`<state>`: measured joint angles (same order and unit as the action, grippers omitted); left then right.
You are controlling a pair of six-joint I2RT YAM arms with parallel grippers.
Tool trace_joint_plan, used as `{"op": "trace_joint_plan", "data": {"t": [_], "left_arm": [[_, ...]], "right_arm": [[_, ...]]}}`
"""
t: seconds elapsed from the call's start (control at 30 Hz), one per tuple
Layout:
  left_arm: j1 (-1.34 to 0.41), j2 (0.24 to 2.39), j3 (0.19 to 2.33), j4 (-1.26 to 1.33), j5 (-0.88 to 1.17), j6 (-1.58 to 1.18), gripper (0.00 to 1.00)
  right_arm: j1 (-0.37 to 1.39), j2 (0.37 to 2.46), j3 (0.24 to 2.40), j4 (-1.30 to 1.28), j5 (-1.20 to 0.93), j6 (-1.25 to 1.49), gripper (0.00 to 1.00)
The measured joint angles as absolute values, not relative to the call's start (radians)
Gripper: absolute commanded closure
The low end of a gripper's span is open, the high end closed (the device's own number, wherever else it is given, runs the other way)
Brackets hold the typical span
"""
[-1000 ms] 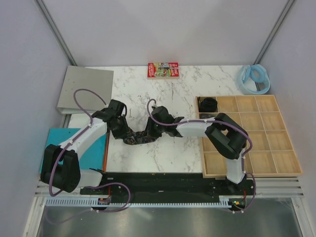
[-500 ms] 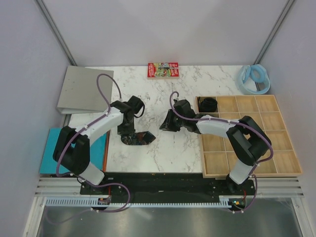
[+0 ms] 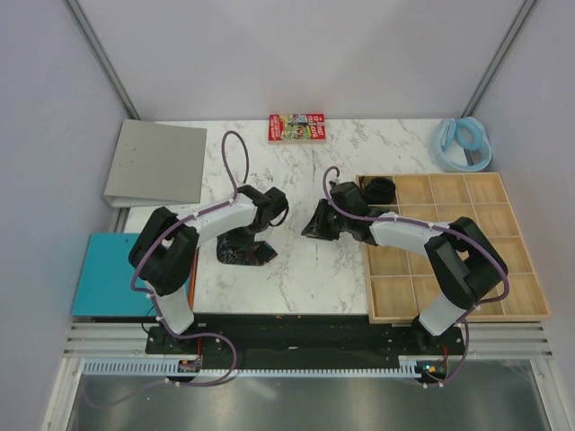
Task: Roll the ties
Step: Roll the tie at the center of the board.
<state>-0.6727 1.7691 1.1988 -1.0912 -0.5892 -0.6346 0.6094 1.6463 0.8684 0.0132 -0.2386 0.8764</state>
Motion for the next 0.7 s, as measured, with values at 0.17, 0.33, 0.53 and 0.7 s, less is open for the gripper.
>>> {"op": "trace_joint_plan", "data": {"t": [0.17, 0.33, 0.53, 0.7], "left_arm": [[-0.746, 1.857, 1.246, -1.132, -0.638, -0.664, 0.56], [-0.818, 1.93, 1.284, -1.165, -0.663, -0.698, 0.49], [-0.857, 1.958, 1.294, -1.176, -0.655, -0.72, 0.34], [-0.862, 1.957, 1.309, -1.168, -0.617, -0.718, 0.24]], "right_arm": [[0.595, 1.623, 0.853, 0.012, -0.24, 0.875, 0.71], [0.585, 1.617, 0.846, 0.012, -0.244, 0.875, 0.71], [0.581, 1.598, 0.827, 0.006, -0.247, 0.875, 0.71], [0.579, 1.58, 0.825, 0.002, -0.247, 0.875, 0.71]]}}
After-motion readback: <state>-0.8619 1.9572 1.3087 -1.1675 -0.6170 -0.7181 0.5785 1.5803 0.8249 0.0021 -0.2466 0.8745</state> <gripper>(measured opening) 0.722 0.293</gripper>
